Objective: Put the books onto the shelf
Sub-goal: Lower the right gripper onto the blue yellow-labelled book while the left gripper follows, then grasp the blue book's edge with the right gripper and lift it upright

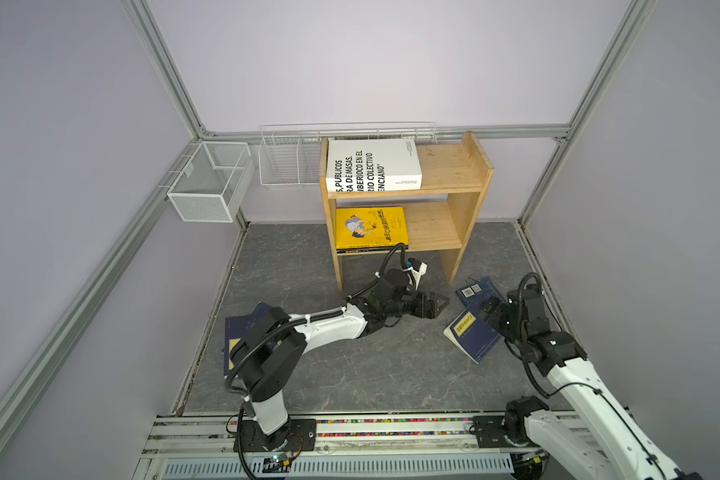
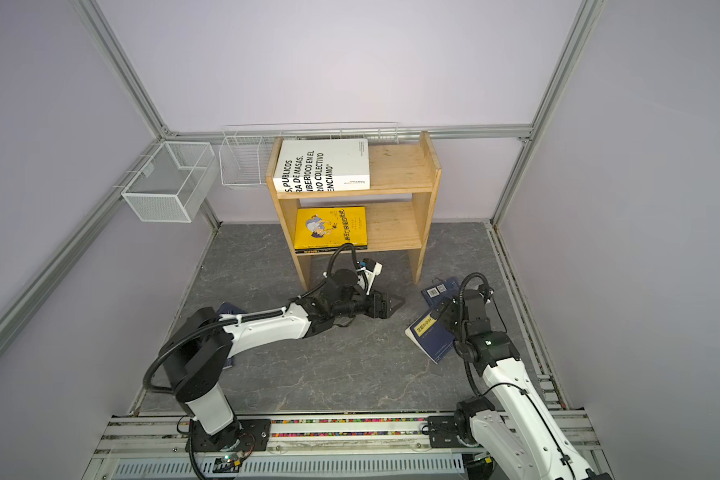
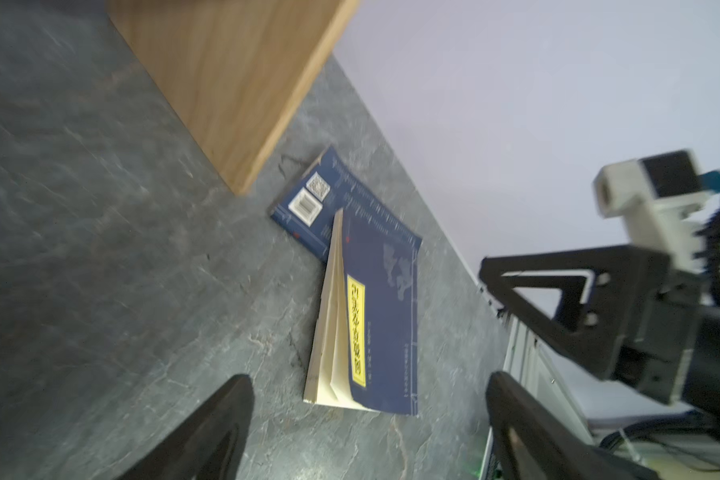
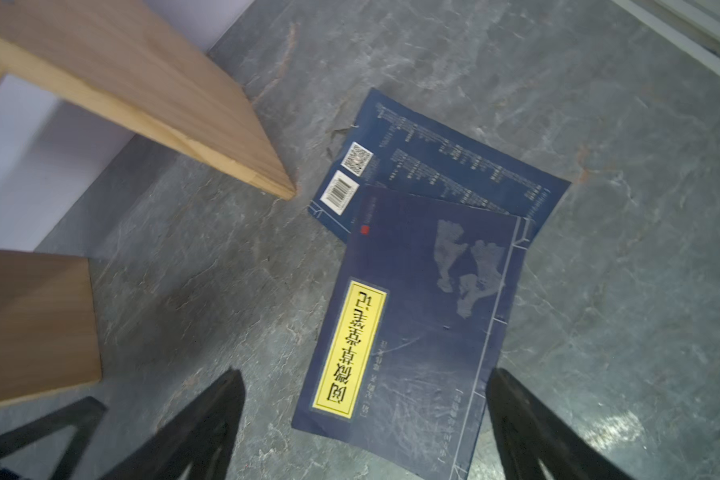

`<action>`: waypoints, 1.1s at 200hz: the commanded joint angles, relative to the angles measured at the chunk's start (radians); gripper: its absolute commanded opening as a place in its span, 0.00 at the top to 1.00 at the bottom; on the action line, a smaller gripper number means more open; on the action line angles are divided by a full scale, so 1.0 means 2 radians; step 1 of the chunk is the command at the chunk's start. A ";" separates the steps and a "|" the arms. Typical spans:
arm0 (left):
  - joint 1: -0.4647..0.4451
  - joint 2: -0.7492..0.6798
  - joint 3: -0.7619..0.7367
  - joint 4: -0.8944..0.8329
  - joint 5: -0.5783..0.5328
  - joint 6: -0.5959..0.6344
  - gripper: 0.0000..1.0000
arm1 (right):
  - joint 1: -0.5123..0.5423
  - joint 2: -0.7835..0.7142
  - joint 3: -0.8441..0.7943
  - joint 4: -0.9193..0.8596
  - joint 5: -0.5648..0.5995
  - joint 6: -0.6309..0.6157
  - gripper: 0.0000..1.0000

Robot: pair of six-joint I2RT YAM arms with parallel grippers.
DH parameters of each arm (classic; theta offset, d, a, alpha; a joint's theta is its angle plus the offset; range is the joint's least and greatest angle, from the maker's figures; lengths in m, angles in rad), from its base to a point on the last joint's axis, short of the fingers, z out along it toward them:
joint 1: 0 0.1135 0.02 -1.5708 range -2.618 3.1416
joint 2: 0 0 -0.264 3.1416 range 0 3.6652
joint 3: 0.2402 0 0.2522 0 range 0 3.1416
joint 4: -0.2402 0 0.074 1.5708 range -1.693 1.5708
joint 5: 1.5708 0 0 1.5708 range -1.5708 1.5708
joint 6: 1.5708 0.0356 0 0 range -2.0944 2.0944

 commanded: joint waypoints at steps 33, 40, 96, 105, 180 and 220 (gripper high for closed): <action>-0.032 0.096 0.109 -0.102 -0.047 0.042 0.24 | -0.072 0.010 -0.085 0.034 -0.118 0.037 0.06; -0.033 0.104 0.119 -0.116 -0.053 0.045 0.26 | -0.076 0.014 -0.093 0.041 -0.125 0.039 0.07; -0.045 0.162 0.165 -0.179 -0.079 0.068 0.42 | -0.079 0.034 -0.134 0.083 -0.148 0.052 0.13; -0.048 0.169 0.171 -0.185 -0.083 0.068 0.44 | -0.078 0.034 -0.139 0.087 -0.150 0.052 0.13; -0.059 0.223 0.234 -0.246 -0.107 0.090 0.59 | -0.079 0.069 -0.177 0.177 -0.202 0.050 0.35; -0.059 0.234 0.247 -0.251 -0.095 0.090 0.60 | -0.079 0.015 -0.174 0.189 -0.230 0.046 0.47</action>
